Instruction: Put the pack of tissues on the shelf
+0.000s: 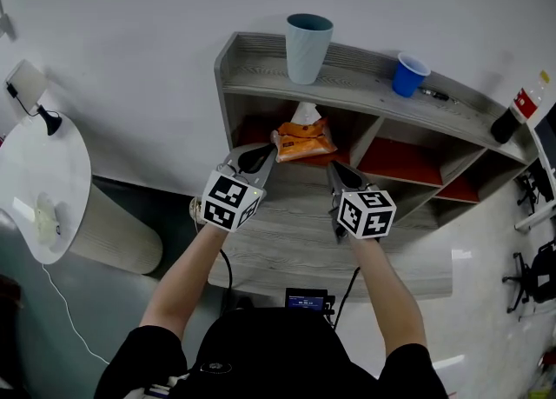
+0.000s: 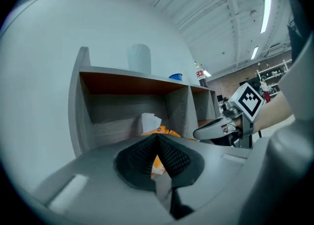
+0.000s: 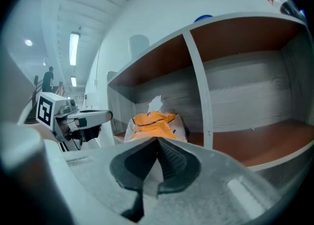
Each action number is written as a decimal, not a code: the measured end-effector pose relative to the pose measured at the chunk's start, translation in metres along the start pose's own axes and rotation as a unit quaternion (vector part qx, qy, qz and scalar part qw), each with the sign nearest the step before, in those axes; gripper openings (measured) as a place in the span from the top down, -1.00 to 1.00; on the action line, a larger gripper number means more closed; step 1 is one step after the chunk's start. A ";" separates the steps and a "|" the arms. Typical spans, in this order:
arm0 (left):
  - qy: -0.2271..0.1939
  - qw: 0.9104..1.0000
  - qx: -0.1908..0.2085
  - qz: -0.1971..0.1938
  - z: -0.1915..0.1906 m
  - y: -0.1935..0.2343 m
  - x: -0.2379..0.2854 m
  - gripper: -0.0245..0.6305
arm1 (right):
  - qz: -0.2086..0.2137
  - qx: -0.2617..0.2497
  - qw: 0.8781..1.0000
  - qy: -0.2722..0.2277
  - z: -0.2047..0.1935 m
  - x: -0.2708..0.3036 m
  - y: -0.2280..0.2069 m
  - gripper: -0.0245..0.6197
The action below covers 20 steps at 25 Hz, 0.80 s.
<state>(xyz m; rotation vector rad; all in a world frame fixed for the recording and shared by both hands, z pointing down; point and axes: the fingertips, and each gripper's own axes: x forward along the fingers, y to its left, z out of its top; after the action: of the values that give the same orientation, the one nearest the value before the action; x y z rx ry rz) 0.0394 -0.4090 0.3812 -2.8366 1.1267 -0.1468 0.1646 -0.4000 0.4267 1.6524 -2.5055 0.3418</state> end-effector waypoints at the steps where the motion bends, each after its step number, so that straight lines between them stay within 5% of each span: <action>1: -0.004 1.000 -0.003 -0.003 0.000 -0.003 -0.002 0.91 | 0.002 -0.004 1.000 -0.005 0.002 -0.003 0.002 0.93; 11: -0.025 0.996 -0.084 -0.020 -0.028 -0.028 -0.032 0.92 | 0.038 -0.032 0.999 -0.022 -0.005 -0.031 0.030 0.93; 20: -0.008 0.994 -0.099 -0.038 -0.054 -0.047 -0.040 0.92 | 0.042 -0.022 0.999 -0.010 -0.028 -0.036 0.034 0.93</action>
<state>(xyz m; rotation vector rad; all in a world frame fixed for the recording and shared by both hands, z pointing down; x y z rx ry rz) 0.0362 -0.3499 0.4381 -3.0498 1.0857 -0.0167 0.1468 -0.3481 0.4418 1.5454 -2.5838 0.2770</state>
